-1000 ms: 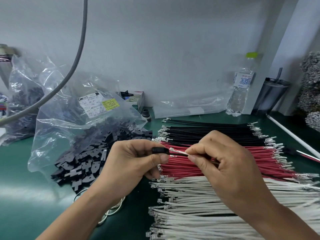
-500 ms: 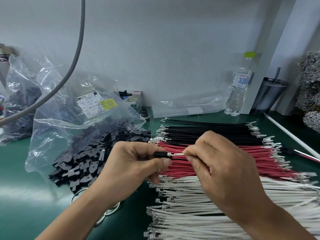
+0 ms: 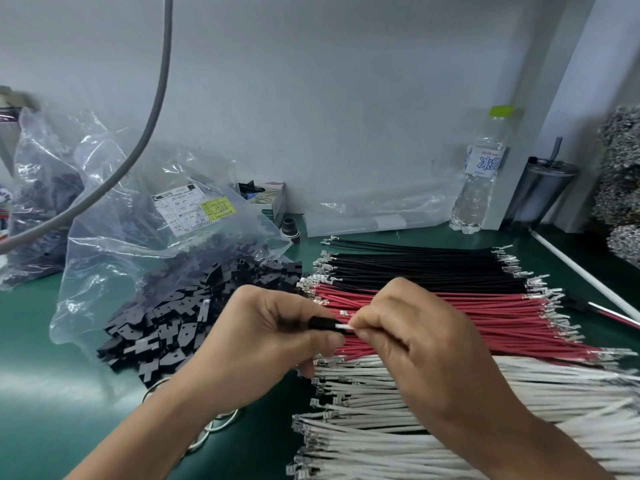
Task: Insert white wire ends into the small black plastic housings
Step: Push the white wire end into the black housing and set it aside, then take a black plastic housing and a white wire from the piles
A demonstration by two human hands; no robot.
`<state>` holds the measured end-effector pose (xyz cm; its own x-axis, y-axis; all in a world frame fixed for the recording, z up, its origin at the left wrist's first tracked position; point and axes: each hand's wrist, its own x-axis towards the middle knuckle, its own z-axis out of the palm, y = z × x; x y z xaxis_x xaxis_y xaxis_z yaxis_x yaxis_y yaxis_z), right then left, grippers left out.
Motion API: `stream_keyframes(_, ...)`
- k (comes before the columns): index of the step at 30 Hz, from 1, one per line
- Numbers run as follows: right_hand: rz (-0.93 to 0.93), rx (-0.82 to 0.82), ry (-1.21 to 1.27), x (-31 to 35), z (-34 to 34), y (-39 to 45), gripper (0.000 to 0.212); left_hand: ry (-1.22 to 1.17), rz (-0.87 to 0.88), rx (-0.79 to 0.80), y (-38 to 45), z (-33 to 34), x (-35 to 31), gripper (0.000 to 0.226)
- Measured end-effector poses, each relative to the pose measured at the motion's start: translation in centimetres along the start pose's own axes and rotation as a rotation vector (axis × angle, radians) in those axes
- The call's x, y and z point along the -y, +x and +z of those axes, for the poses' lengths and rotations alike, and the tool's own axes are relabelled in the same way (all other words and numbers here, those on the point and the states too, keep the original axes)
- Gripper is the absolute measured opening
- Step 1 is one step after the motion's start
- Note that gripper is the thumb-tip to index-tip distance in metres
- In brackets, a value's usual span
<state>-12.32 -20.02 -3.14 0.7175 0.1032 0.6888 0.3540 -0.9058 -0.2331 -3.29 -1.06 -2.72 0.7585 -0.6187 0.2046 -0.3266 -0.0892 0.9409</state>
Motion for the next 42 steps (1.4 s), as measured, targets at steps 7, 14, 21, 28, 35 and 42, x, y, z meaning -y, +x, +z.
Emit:
stream_keyframes(7, 0.108, 0.016, 0.117, -0.9, -0.6, -0.1, 0.012, -0.008, 0.010, -0.014, 0.1, 0.0, 0.0, 0.015)
stream_keyframes(14, 0.042, -0.003, 0.059, -0.3, -0.1, 0.1, 0.018, -0.036, 0.025, 0.007, -0.1, 0.1, -0.1, 0.016)
stream_keyframes(21, -0.060, -0.088, -0.033, -0.9, -1.3, 1.0, 0.020, -0.159, 0.113, -0.069, 0.1, -0.1, -1.0, 0.018)
stream_keyframes(28, -0.003, -0.224, -0.145, -1.2, -4.7, 1.8, 0.023, -0.269, 0.177, -0.345, 0.0, -1.0, -1.4, 0.031)
stream_keyframes(35, 0.204, -0.292, -0.467, -6.2, -15.7, 2.2, 0.012, 0.198, 0.142, -0.450, 1.3, -2.7, 2.2, 0.033)
stream_keyframes(42, 0.691, 0.172, -0.690, -22.7, -18.7, -12.5, 0.054, 0.767, 0.159, -0.423, 1.6, -3.5, 3.6, 0.025)
